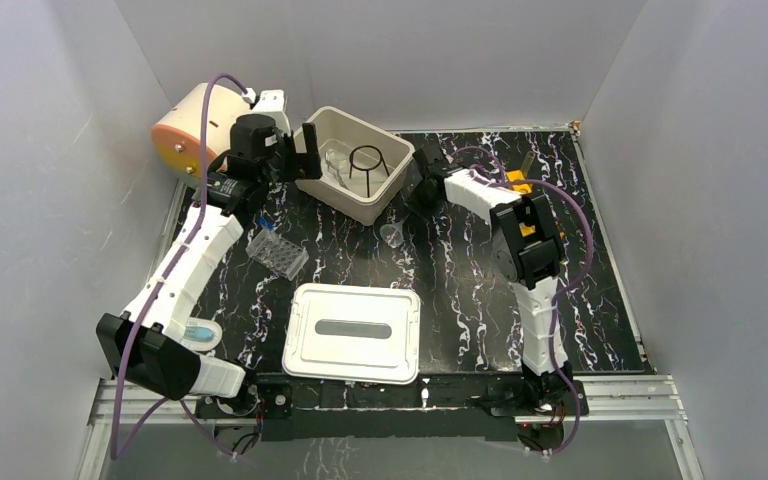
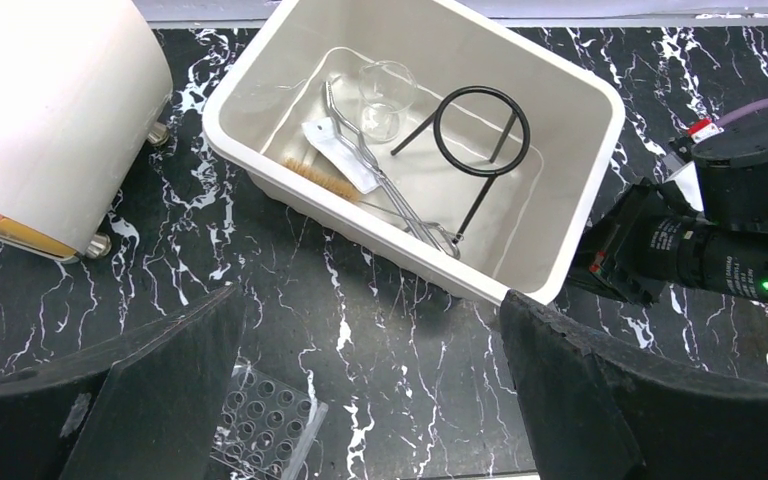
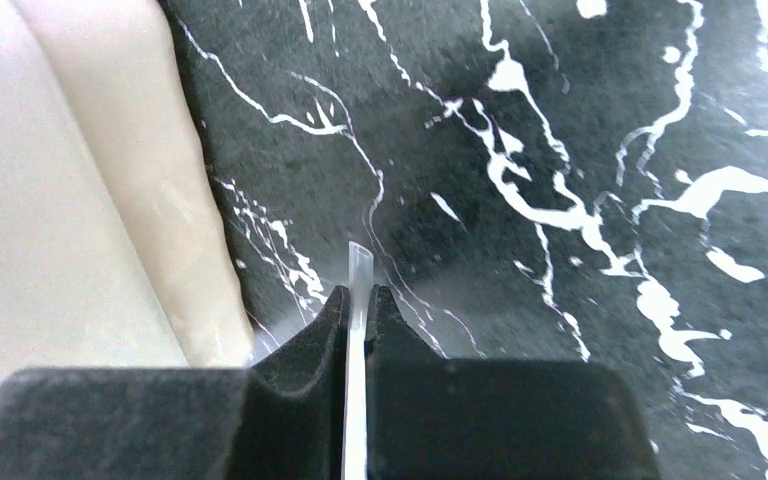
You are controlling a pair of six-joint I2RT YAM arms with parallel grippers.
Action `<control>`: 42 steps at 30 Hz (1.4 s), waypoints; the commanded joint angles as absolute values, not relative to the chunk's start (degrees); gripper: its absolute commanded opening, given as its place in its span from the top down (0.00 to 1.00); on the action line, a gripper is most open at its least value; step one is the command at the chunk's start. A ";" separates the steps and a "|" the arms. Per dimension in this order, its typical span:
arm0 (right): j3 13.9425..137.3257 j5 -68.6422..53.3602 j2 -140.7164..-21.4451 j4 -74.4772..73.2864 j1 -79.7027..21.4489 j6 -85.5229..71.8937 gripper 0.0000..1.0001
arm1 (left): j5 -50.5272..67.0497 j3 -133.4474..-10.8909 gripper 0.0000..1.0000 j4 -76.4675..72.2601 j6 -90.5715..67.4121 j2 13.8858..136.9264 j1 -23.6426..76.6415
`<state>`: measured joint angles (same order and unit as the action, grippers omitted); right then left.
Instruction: Organize the chemistry lab equipment
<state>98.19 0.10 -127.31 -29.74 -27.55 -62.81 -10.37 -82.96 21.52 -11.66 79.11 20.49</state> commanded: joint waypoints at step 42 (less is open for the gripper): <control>85.82 -36.80 -96.59 9.87 -26.92 -39.18 1.00 | 35.51 -79.24 0.58 -0.35 -46.01 90.48 22.68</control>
<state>85.38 -33.45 -98.61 4.54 -27.11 -38.72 34.22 -79.11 0.01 -43.97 90.56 22.52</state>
